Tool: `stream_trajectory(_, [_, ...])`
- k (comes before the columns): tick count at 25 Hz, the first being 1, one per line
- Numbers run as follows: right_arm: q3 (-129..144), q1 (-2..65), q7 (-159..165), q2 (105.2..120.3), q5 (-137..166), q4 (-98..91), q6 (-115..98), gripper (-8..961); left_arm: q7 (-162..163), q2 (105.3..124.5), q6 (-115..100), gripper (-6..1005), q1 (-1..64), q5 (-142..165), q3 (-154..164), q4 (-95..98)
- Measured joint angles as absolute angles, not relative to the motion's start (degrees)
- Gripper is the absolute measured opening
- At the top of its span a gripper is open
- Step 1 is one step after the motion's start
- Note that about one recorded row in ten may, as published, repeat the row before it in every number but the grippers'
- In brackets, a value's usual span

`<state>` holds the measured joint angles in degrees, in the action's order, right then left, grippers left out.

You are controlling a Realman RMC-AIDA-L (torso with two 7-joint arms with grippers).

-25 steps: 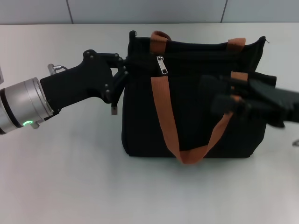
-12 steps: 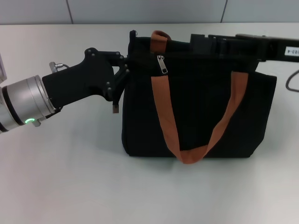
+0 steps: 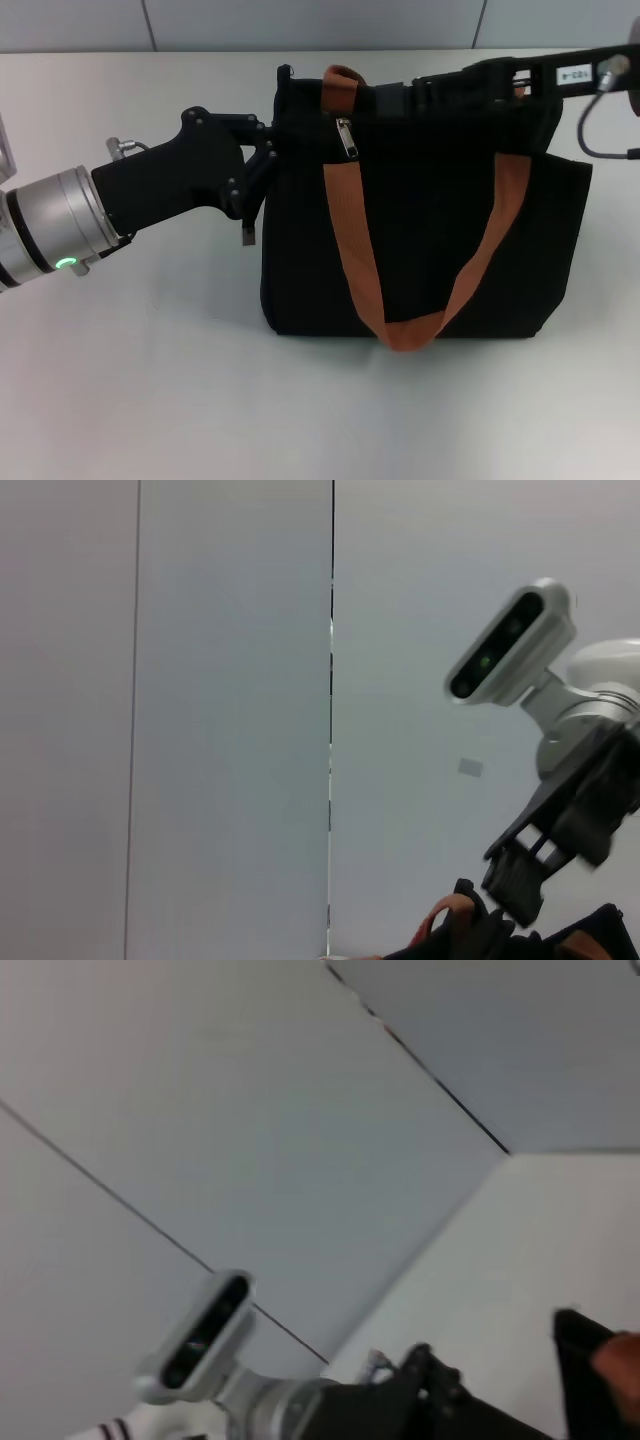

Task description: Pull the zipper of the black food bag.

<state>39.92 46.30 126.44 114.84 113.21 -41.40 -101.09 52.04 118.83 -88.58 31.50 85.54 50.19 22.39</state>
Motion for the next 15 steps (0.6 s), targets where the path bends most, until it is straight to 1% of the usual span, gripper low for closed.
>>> stream_trajectory(2, [41.05,48.28,129.53,114.70,116.28,-41.42,-99.45,561,52.04,118.83,-88.58,55,31.49,85.50,50.18,22.35])
stream_trajectory(4, [41.78,48.85,130.38,114.69,116.83,-41.39,-98.91,478,52.08,118.83,-88.58,57,31.48,85.36,50.18,22.31])
stream_trajectory(10, [48.19,50.71,134.02,115.06,117.32,-41.21,-94.09,386,52.55,118.83,-88.59,62,31.47,84.96,50.18,22.23])
stream_trajectory(14, [51.45,51.82,135.29,115.46,117.37,-40.91,-91.56,381,52.68,118.83,-88.68,66,31.94,84.84,50.19,22.23])
stream_trajectory(15, [52.31,52.12,135.61,115.77,117.38,-40.92,-91.11,379,52.74,118.83,-88.76,67,32.19,84.82,50.19,22.23])
